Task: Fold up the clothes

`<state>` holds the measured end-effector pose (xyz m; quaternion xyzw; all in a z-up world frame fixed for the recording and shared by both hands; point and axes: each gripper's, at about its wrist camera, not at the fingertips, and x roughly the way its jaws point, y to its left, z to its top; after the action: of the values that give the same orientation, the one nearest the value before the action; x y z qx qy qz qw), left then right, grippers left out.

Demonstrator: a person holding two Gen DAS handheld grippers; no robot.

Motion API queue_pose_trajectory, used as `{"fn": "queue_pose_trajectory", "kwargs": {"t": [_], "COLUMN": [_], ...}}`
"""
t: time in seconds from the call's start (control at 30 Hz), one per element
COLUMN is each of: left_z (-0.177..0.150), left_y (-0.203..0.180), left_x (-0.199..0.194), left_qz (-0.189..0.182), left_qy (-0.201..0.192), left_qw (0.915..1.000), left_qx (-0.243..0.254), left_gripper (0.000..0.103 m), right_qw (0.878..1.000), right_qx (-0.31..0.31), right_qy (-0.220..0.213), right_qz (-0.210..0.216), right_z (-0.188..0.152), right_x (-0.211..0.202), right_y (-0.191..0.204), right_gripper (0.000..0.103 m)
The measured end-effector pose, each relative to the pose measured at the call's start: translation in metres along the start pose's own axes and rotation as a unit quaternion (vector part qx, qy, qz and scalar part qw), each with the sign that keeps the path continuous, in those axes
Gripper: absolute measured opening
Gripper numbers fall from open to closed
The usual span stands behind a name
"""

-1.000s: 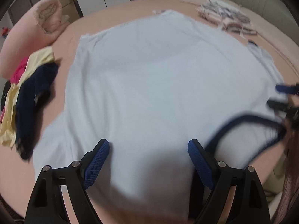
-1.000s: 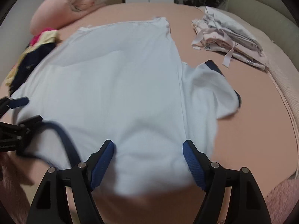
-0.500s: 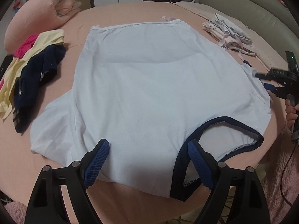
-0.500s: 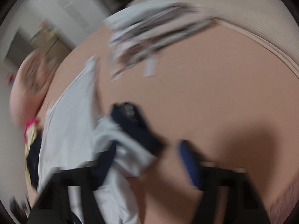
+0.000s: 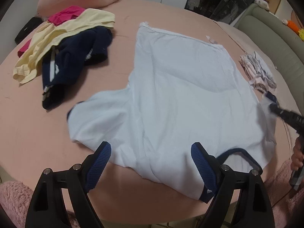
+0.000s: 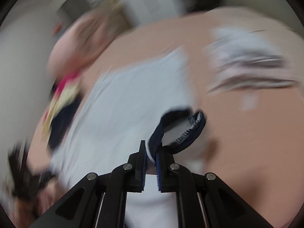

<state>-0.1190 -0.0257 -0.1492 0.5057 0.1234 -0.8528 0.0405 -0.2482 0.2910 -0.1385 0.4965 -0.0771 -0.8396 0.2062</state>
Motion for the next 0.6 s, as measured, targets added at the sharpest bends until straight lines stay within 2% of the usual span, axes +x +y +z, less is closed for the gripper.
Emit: {"fn": "queue_pose_trajectory", "kwargs": {"t": [0.03, 0.07, 0.13, 0.2, 0.27, 0.3, 0.37, 0.43, 0.53, 0.6], "left_z": [-0.001, -0.002, -0.003, 0.000, 0.004, 0.007, 0.015, 0.022, 0.026, 0.026], "left_y": [-0.005, -0.010, -0.026, -0.045, -0.070, -0.087, -0.122, -0.156, -0.203, -0.227], "left_x": [0.002, 0.003, 0.001, 0.000, 0.005, 0.010, 0.022, 0.034, 0.053, 0.068], "left_qz": [-0.005, -0.012, -0.038, -0.063, -0.081, -0.087, -0.098, -0.106, -0.112, -0.103], "left_qy": [0.003, 0.004, -0.005, -0.015, -0.021, -0.023, -0.025, -0.031, -0.035, -0.029], "left_qw": [0.9999, 0.9997, 0.9982, 0.9952, 0.9911, 0.9889, 0.9848, 0.9807, 0.9740, 0.9682], "left_qx": [0.009, 0.019, 0.045, 0.074, 0.104, 0.118, 0.141, 0.161, 0.194, 0.226], "left_gripper": [0.087, 0.086, 0.087, 0.087, 0.087, 0.087, 0.087, 0.087, 0.087, 0.087], "right_qw": [0.999, 0.995, 0.996, 0.999, 0.995, 0.992, 0.993, 0.985, 0.991, 0.991], "right_qx": [-0.027, -0.053, -0.062, -0.033, 0.014, 0.038, 0.042, 0.046, 0.078, 0.044], "right_qy": [0.039, 0.077, 0.056, -0.005, -0.080, -0.113, -0.097, -0.080, -0.028, 0.007], "right_qz": [0.012, 0.023, 0.021, 0.039, 0.053, 0.035, -0.054, -0.142, -0.107, -0.124], "right_z": [-0.007, -0.014, -0.024, -0.028, -0.036, -0.041, -0.044, -0.047, -0.064, -0.066], "right_x": [0.013, 0.026, 0.011, -0.024, -0.061, -0.072, -0.054, -0.037, -0.007, 0.004], "right_y": [0.015, 0.031, 0.035, 0.022, 0.002, -0.011, -0.033, -0.054, -0.073, -0.067], "right_gripper": [0.025, 0.025, 0.025, 0.027, 0.042, 0.055, 0.057, 0.056, 0.056, 0.056]}}
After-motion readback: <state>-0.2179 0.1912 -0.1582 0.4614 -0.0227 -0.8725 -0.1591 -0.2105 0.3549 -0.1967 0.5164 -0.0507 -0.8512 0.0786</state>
